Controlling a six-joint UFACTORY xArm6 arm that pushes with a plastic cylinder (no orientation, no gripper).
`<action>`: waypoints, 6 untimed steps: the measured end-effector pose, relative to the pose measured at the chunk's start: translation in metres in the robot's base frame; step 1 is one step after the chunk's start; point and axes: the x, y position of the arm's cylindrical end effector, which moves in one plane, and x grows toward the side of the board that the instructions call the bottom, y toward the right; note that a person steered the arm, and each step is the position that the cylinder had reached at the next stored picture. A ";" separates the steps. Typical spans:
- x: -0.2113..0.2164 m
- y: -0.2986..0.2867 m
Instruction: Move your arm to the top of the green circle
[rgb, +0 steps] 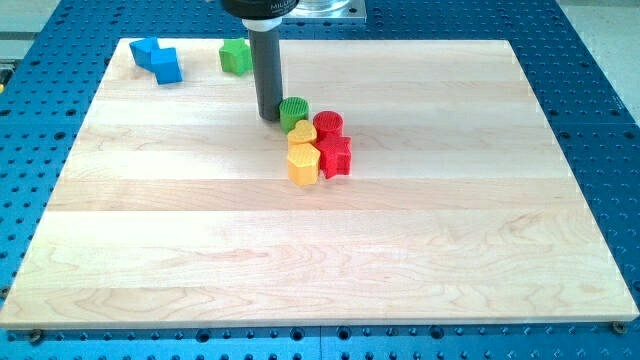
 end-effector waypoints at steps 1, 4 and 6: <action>0.010 -0.003; 0.005 -0.004; -0.010 -0.007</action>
